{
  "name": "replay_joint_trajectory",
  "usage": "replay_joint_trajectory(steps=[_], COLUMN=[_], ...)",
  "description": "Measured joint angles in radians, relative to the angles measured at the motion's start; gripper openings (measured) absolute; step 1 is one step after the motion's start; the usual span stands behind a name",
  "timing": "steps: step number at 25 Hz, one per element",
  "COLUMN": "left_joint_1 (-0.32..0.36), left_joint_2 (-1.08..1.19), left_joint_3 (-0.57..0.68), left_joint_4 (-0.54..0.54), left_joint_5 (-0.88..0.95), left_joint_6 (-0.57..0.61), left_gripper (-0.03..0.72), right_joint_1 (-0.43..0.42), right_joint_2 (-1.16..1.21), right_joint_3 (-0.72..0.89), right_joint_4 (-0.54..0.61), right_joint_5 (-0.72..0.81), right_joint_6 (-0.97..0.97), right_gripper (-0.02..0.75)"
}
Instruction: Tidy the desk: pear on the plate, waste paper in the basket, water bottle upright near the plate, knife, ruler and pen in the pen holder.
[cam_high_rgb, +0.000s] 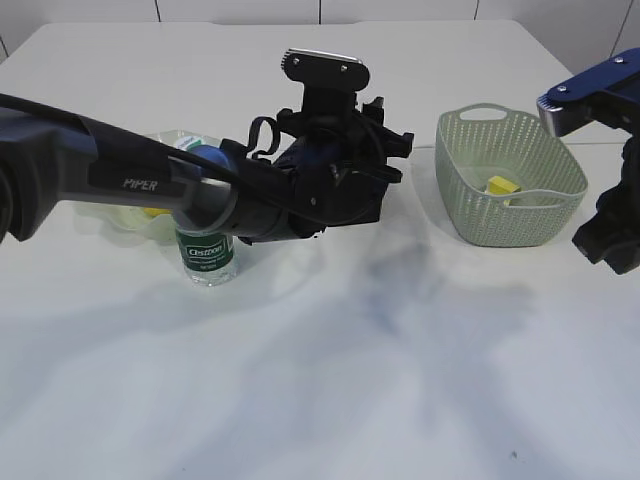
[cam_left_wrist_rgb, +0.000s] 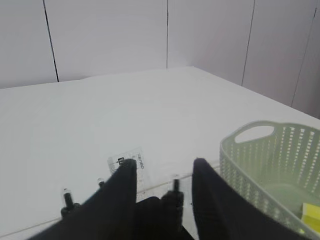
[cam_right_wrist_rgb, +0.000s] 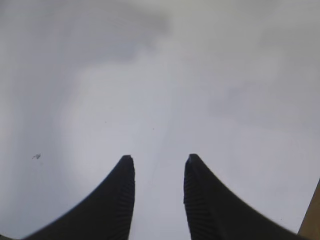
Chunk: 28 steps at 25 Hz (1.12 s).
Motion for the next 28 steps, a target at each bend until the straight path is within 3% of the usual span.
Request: replay_joint_trajectory(steps=[5, 21, 28], left_joint_1=[0.007, 0.009, 0.009], left_joint_2=[0.002, -0.094, -0.216], left_joint_3=[0.0, 0.0, 0.0], left_joint_4=[-0.004, 0.0, -0.004], left_joint_5=[0.0, 0.034, 0.177], left_joint_6=[0.0, 0.0, 0.046], left_gripper=[0.311, 0.316, 0.316], right_joint_1=[0.0, 0.0, 0.0], right_joint_2=[0.004, 0.004, 0.004], right_joint_3=[0.0, 0.0, 0.0], right_joint_4=[0.0, -0.001, -0.025], right_joint_5=[0.0, -0.008, -0.016], right_joint_6=[0.0, 0.002, 0.015], right_gripper=[0.253, 0.26, 0.26])
